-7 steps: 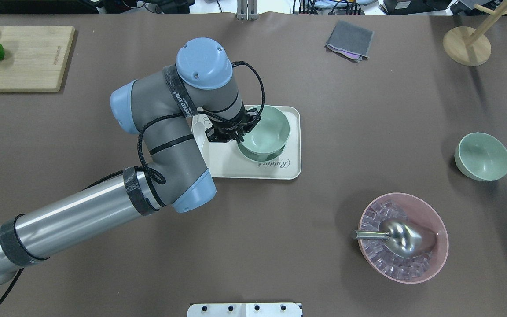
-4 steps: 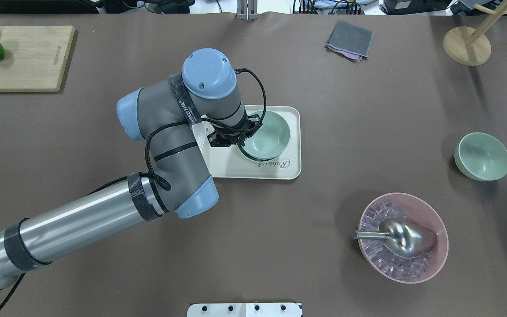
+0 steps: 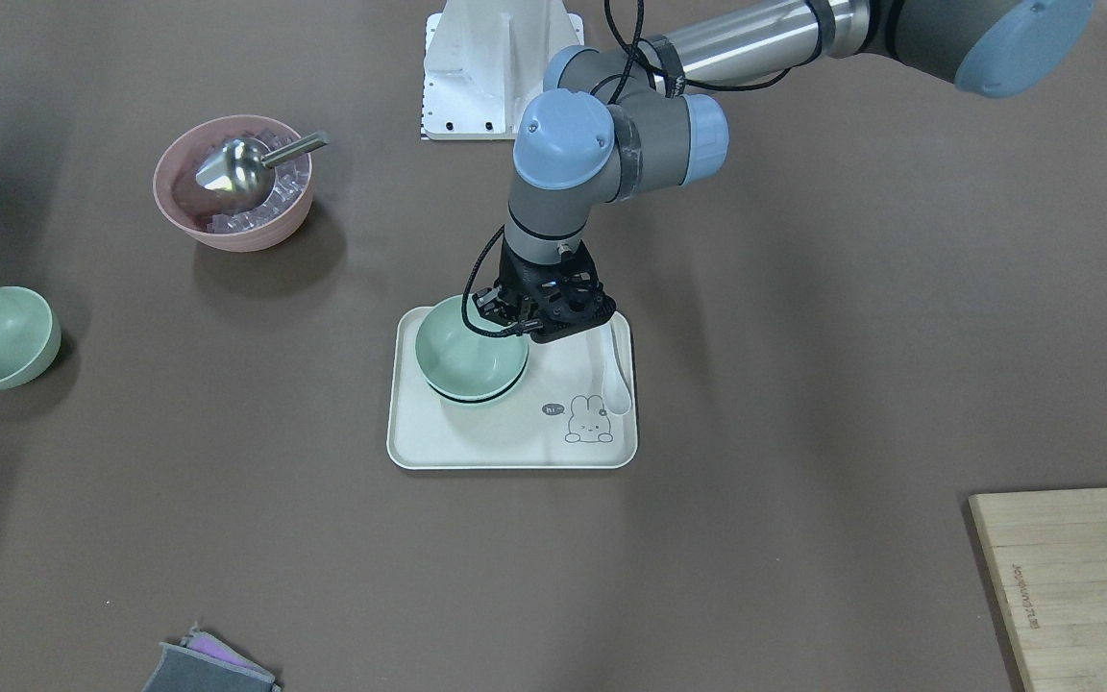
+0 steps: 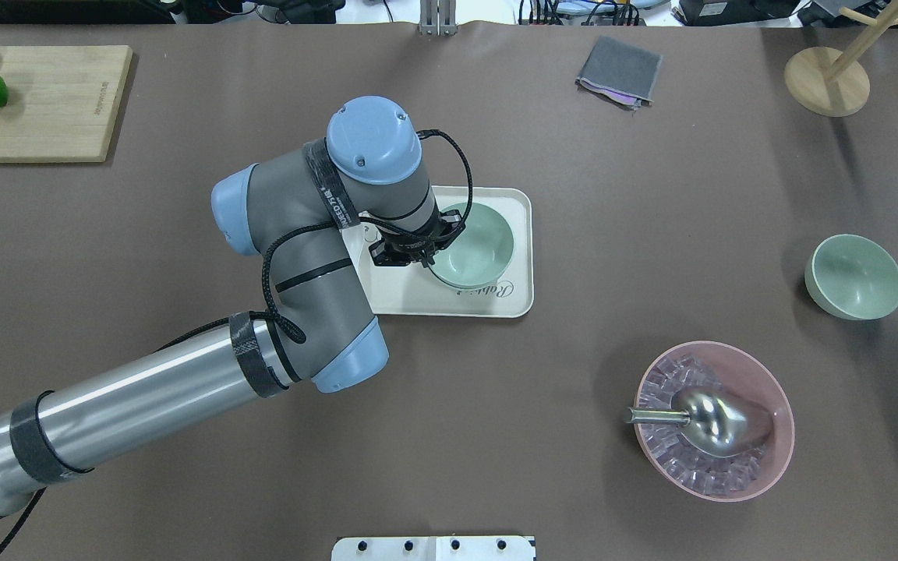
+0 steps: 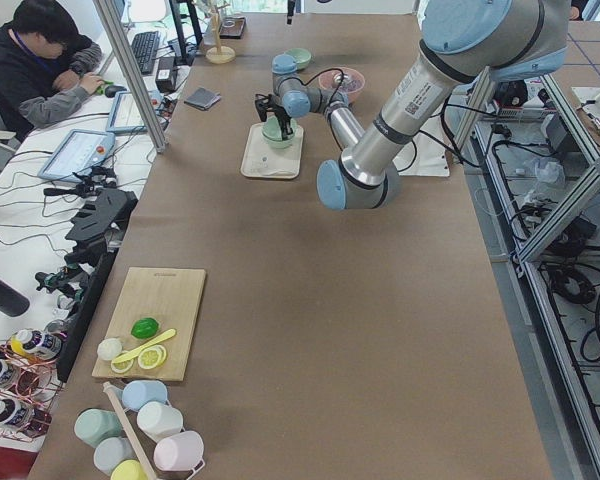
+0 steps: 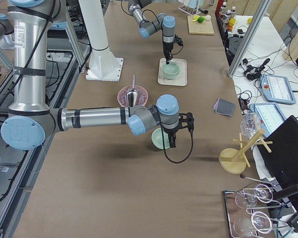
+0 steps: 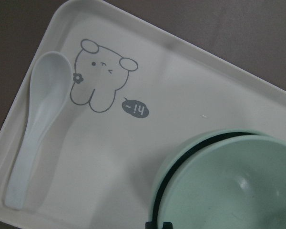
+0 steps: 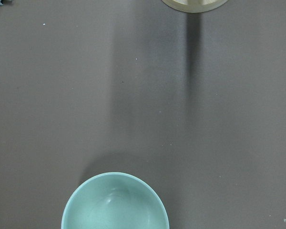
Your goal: Stack green bowls together
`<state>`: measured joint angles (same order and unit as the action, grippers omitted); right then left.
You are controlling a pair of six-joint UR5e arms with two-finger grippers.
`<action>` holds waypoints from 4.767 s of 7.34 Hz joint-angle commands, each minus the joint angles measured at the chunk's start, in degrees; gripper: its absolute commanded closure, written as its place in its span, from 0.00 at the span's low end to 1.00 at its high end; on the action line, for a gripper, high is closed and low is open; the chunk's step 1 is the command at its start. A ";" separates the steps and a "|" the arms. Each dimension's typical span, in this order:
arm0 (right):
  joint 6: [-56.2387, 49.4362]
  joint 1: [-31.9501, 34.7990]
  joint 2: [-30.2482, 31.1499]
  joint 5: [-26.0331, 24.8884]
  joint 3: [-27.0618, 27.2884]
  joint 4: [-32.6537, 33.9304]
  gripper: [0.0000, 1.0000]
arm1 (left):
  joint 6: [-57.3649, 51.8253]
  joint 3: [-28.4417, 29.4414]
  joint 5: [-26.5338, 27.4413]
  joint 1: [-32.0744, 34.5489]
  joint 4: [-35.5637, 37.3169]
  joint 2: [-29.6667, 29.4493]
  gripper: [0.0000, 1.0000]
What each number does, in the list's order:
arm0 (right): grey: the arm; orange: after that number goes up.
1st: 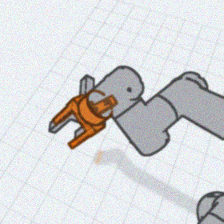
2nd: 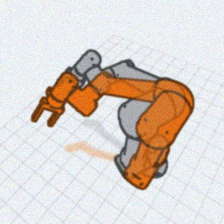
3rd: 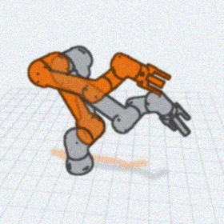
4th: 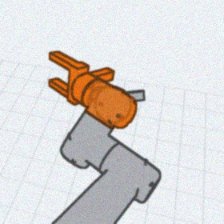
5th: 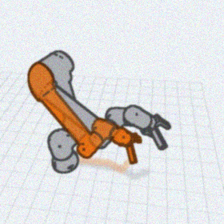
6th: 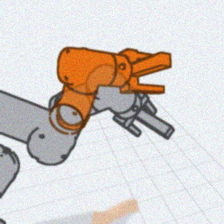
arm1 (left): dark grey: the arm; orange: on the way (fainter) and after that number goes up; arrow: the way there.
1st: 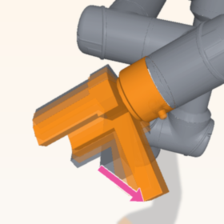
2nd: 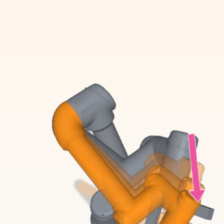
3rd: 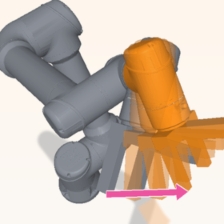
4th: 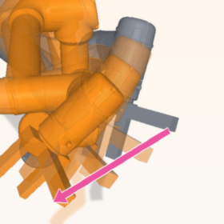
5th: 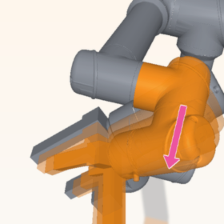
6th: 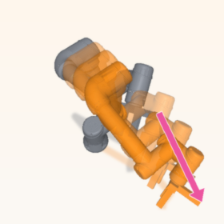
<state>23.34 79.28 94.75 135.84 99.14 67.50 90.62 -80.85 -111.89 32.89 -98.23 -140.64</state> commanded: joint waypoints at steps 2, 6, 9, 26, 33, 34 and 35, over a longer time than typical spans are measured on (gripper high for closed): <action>-0.04 0.00 0.00 -0.05 0.00 0.00 0.00 | 0.00 0.25 0.70 -0.02 -0.12 0.11 1.00; -0.04 0.00 -0.09 -0.05 -0.17 0.00 0.00 | 0.00 0.51 0.79 -0.01 -0.12 0.11 1.00; -0.04 0.00 -0.18 -0.05 -0.35 0.00 0.00 | 0.08 0.69 0.80 -0.02 -0.21 0.11 1.00; -0.05 -1.67 1.93 -2.77 -2.02 -0.09 0.00 | -37.43 -29.10 -10.24 14.70 13.85 25.73 0.02; 1.10 -8.87 0.35 -7.61 -3.69 -0.09 0.00 | -75.24 -28.31 -18.36 34.26 13.59 43.25 0.02; 3.01 -9.92 0.09 -7.61 -3.60 -0.17 0.00 | -75.41 -27.79 -18.36 34.44 13.68 43.26 0.02; 5.55 -10.80 0.17 -9.09 -4.82 -4.00 0.00 | -80.11 -26.31 -18.45 36.18 13.76 43.52 0.02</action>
<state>26.20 69.64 94.96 127.99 95.34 66.53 14.27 -108.49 -130.26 67.55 -84.55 -97.48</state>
